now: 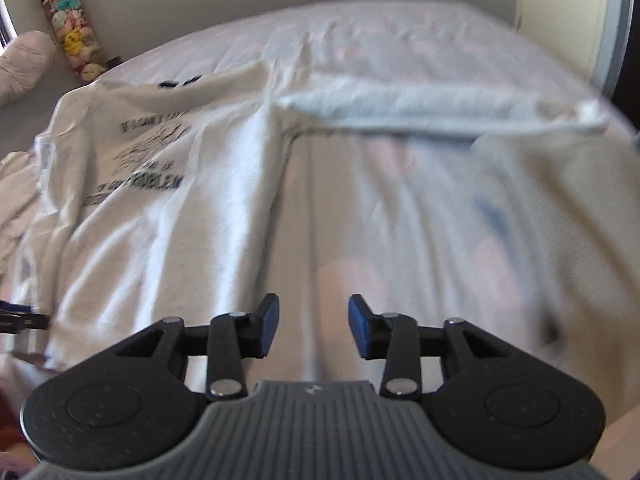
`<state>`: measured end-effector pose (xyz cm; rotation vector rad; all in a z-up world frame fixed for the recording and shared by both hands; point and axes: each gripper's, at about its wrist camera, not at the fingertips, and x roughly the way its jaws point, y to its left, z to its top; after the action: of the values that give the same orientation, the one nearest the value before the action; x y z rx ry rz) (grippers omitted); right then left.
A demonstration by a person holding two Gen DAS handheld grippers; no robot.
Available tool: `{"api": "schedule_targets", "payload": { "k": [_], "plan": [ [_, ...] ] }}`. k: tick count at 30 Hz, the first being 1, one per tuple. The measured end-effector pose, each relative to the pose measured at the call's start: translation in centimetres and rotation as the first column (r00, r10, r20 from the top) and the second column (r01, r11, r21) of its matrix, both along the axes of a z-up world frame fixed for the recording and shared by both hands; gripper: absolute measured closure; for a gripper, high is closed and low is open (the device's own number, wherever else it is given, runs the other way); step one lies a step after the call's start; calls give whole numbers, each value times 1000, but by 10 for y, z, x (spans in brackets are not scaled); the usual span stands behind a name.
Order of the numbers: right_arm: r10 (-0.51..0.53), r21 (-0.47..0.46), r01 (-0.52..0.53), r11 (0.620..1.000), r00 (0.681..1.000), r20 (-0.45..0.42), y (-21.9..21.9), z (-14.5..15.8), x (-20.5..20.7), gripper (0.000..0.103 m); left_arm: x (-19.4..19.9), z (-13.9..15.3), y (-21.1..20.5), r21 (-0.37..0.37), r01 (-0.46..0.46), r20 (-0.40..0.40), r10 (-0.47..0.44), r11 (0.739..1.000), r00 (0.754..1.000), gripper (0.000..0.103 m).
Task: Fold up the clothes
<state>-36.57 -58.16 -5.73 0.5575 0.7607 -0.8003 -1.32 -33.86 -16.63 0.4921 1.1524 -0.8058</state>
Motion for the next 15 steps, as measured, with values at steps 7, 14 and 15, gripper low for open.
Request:
{"api": "schedule_targets", "payload": {
  "k": [7,14,15],
  "plan": [
    [77,49,-77,996,997,0,0,4,14,50,23,51,42,-162,-101,-70,91,982,993,92],
    [200,69,-196,978,978,-61,4,-1,45,48,67,94,113,-159,-265,-34,263,951,964,94],
    [219,90,-212,973,973,-70,3,-3,48,48,76,89,121,-139,-295,-45,292,945,956,95]
  ]
}}
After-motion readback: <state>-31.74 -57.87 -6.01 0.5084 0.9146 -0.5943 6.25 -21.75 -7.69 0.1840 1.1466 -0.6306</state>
